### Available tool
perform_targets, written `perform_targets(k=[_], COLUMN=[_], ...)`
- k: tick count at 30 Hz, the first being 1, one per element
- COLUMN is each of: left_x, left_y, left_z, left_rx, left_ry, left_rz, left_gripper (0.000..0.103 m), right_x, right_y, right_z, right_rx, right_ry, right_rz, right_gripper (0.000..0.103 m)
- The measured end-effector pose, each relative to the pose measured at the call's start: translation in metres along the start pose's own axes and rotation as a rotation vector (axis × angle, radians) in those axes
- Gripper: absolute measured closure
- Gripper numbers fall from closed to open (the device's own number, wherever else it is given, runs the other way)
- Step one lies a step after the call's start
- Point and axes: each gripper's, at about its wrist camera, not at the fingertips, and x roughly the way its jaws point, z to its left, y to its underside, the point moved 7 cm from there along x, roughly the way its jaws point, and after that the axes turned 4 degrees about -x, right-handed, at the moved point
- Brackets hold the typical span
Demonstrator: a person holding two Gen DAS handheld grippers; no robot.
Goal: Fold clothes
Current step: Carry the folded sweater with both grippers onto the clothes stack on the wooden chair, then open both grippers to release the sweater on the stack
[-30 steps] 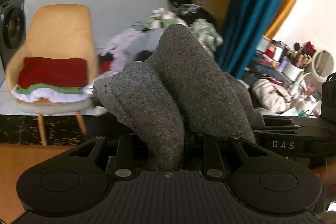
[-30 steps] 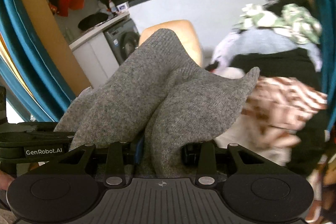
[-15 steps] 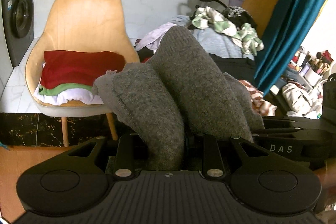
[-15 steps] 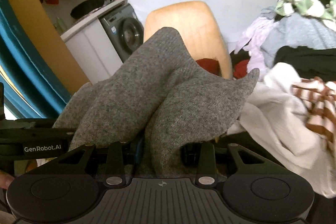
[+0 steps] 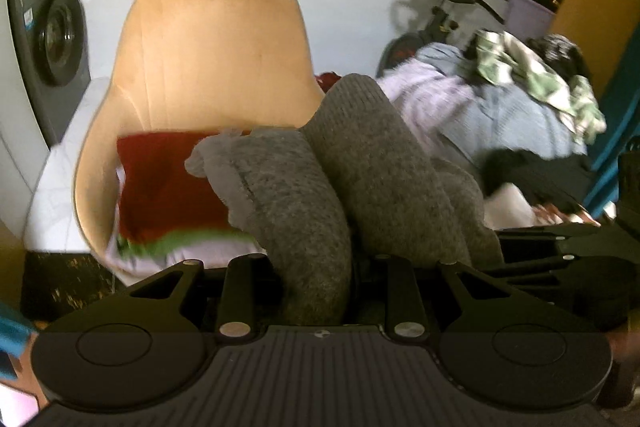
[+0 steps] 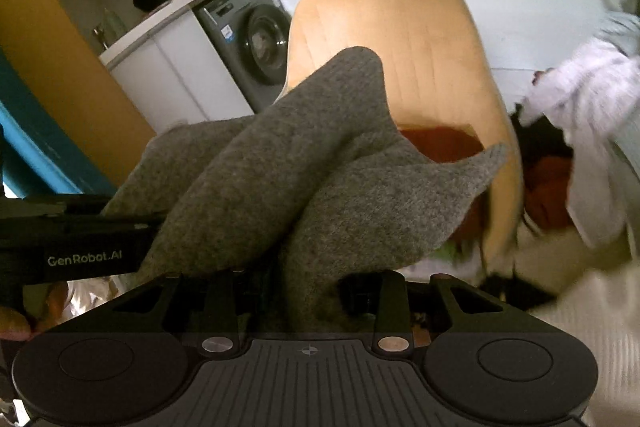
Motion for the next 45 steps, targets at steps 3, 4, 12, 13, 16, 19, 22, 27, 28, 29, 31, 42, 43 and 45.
perform_targets(k=[3,4,12,13,16,19,22,27,28,29,31,42,43,45], left_x=[0.022,0.03,0.108,0.118,0.149,0.18,0.208,0.255,0.265,0.277,0.295,0.289,0.288,0.279], left_y=[-0.02,-0.026,-0.059,-0.064,-0.08,-0.094,-0.105,-0.106,-0.102,-0.095,-0.081,-0.068,-0.069,-0.073], left_z=[0.022,0.029,0.087,0.093,0.115,0.138,0.158,0.195,0.202,0.212,0.234,0.265,0.265,0.267], left_rx=[-0.043,-0.052,-0.038,-0.027,-0.032,-0.039,-0.035,-0.03,-0.028,-0.028,-0.05,-0.144,-0.148,-0.129], left_ry=[0.001,0.005,0.053,0.06,0.078,0.08,0.07,0.049,0.041,0.024,-0.02,0.066,0.069,0.065], left_rz=[-0.002,0.001,0.072,0.081,0.107,0.122,0.135,0.165,0.181,0.205,0.262,0.309,0.31,0.297], left_gripper=[0.077,0.077,0.077,0.077,0.077,0.077,0.077,0.077,0.076,0.076,0.075,0.074,0.076,0.077], right_x=[0.032,0.042,0.133,0.144,0.182,0.217,0.254,0.318,0.332,0.343,0.362,0.36,0.359,0.354], right_y=[-0.026,-0.033,-0.066,-0.071,-0.087,-0.099,-0.111,-0.108,-0.104,-0.1,-0.09,-0.074,-0.075,-0.08], right_z=[-0.007,-0.009,-0.033,-0.036,-0.046,-0.055,-0.065,-0.087,-0.094,-0.1,-0.111,-0.14,-0.138,-0.14], right_rx=[-0.016,-0.018,0.013,0.019,0.03,0.016,0.012,-0.006,-0.001,0.005,0.021,0.159,0.139,0.11], right_ry=[0.009,0.015,0.102,0.113,0.132,0.145,0.15,0.166,0.174,0.184,0.205,0.15,0.149,0.163], right_rz=[0.018,0.024,0.068,0.07,0.075,0.075,0.078,0.108,0.125,0.144,0.183,0.221,0.221,0.212], right_gripper=[0.073,0.073,0.075,0.075,0.075,0.075,0.075,0.075,0.075,0.075,0.075,0.076,0.077,0.078])
